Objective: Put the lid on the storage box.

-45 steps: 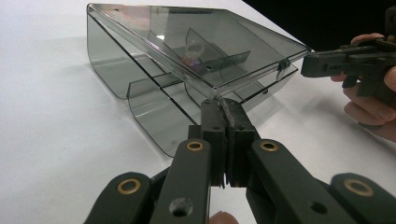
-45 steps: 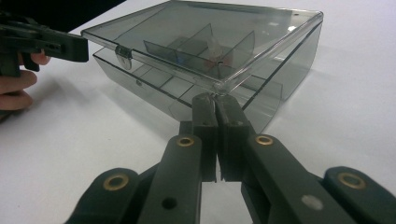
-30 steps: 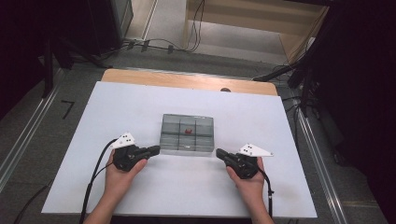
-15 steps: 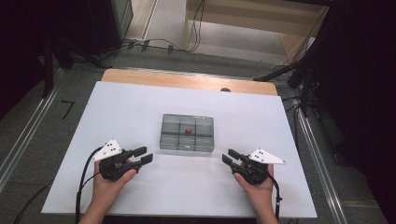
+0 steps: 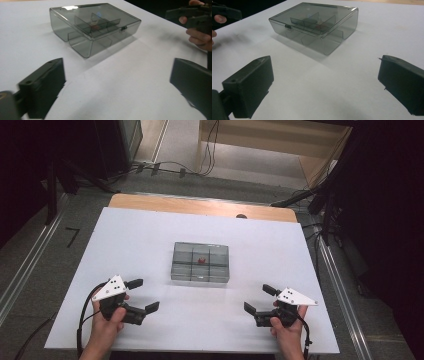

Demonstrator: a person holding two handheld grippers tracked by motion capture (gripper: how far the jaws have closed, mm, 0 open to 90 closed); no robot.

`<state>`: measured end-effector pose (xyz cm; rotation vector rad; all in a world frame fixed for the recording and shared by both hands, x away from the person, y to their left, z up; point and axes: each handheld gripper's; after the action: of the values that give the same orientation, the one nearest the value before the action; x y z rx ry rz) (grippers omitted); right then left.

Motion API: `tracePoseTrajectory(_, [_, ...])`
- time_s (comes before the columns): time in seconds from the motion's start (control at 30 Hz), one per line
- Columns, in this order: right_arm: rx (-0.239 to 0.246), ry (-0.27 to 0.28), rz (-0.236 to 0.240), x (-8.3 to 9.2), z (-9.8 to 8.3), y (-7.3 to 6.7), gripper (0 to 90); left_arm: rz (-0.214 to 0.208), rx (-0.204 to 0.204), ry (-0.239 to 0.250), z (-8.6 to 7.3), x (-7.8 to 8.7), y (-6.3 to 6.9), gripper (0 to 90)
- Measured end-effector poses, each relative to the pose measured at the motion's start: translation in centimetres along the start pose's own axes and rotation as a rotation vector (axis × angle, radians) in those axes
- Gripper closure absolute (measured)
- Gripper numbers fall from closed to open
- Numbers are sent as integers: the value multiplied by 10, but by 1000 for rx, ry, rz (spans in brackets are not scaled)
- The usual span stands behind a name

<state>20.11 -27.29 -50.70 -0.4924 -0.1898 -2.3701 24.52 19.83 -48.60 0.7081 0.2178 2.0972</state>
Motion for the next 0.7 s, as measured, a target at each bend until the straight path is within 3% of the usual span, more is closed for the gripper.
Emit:
tracePoseTrajectory(0.2, [30, -7, -35, 14, -5, 2, 0, 18, -1, 15, -4, 12, -4, 0])
tracePoseTrajectory(0.7, [32, -15, -92, 44, -21, 20, 0, 41, 26, 32, -11, 40, -22, 0])
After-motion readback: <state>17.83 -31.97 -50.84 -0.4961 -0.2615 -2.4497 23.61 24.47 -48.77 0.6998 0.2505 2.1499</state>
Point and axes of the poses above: each handheld gripper's, and its own axes: x roughly backward along the jaws, z roughly out of its top, y roughly to its right, and after that the axes turned 13 degrees about x, right-handed
